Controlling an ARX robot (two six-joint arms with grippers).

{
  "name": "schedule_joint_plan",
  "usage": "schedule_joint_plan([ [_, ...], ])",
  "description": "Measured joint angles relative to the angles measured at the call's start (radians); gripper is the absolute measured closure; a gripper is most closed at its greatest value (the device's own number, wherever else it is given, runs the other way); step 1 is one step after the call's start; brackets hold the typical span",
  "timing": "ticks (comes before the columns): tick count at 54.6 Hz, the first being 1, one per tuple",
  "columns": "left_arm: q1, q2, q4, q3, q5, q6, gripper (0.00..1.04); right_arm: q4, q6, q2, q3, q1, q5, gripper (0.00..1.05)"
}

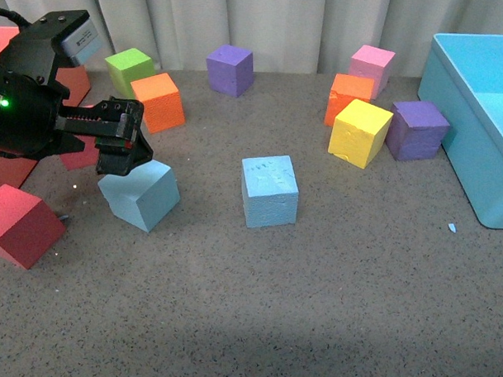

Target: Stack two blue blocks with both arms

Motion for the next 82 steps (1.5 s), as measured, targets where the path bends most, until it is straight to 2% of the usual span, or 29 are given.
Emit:
schedule_joint_plan([
  [30, 0.004, 0.14, -0.082, 0.136, -0.013, 0.059, 0.07, 0.0, 0.0, 0.0, 0.0, 0.0, 0.0, 0.09],
  [37, 0.004, 0.156, -0.097, 0.142, 0.016, 0.07, 0.07, 0.0, 0.0, 0.0, 0.0, 0.0, 0.0, 0.09],
  [71, -0.01, 0.22, -0.124, 0.172, 0.016, 0.094, 0.07, 0.0, 0.0, 0.0, 0.0, 0.0, 0.0, 0.09],
  [74, -0.014, 0.222, -0.13, 0.177, -0.001, 0.094, 0.11, 0.0, 0.0, 0.0, 0.0, 0.0, 0.0, 0.09],
  [82, -0.025, 0.238, -0.161, 0.192, -0.053, 0.085, 0.33, 0.0, 0.0, 0.0, 0.0, 0.0, 0.0, 0.09],
])
